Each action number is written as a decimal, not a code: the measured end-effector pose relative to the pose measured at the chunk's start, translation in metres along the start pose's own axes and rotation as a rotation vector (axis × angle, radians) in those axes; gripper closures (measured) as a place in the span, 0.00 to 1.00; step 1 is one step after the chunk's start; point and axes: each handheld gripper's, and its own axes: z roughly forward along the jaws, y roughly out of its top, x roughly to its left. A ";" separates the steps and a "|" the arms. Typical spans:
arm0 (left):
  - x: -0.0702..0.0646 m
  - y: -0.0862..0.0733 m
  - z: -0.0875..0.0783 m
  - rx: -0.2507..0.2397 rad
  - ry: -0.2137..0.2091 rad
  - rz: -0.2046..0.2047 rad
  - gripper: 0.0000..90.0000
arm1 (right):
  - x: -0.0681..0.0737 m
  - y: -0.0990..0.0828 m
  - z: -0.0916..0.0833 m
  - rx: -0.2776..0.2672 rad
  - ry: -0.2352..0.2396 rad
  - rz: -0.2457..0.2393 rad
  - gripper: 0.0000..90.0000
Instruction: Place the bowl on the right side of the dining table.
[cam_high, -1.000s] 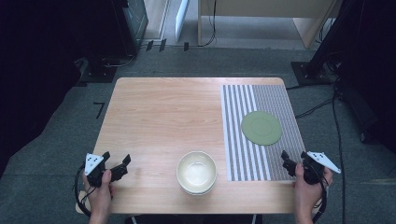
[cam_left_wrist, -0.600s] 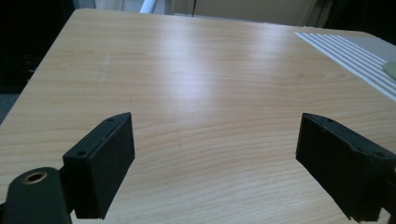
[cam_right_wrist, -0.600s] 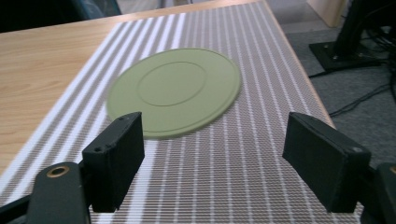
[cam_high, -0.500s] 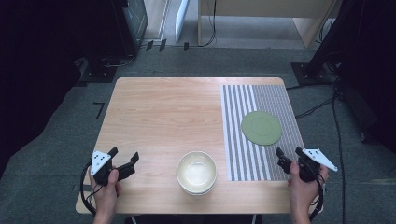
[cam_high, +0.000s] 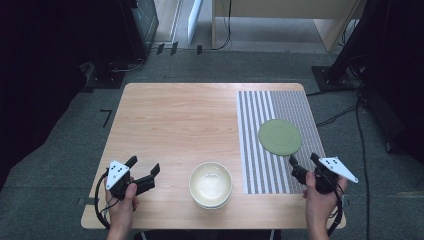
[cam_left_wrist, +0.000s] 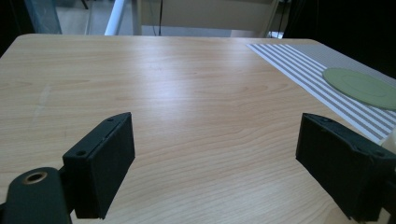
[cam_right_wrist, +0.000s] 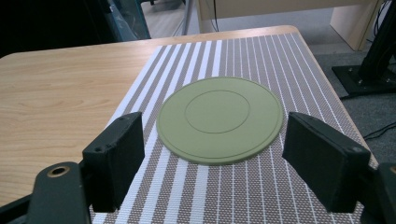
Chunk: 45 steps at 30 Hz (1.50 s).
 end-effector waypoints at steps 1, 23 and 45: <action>0.000 0.000 0.000 0.000 0.000 0.000 0.13 | 0.002 0.001 0.000 -0.003 0.002 -0.001 0.23; -0.028 0.008 0.001 -0.017 -0.037 0.019 0.13 | 0.041 0.013 -0.006 -0.037 0.094 -0.013 0.23; -0.043 0.028 0.007 -0.044 -0.051 0.005 0.12 | 0.083 0.031 0.006 -0.037 0.130 -0.061 0.25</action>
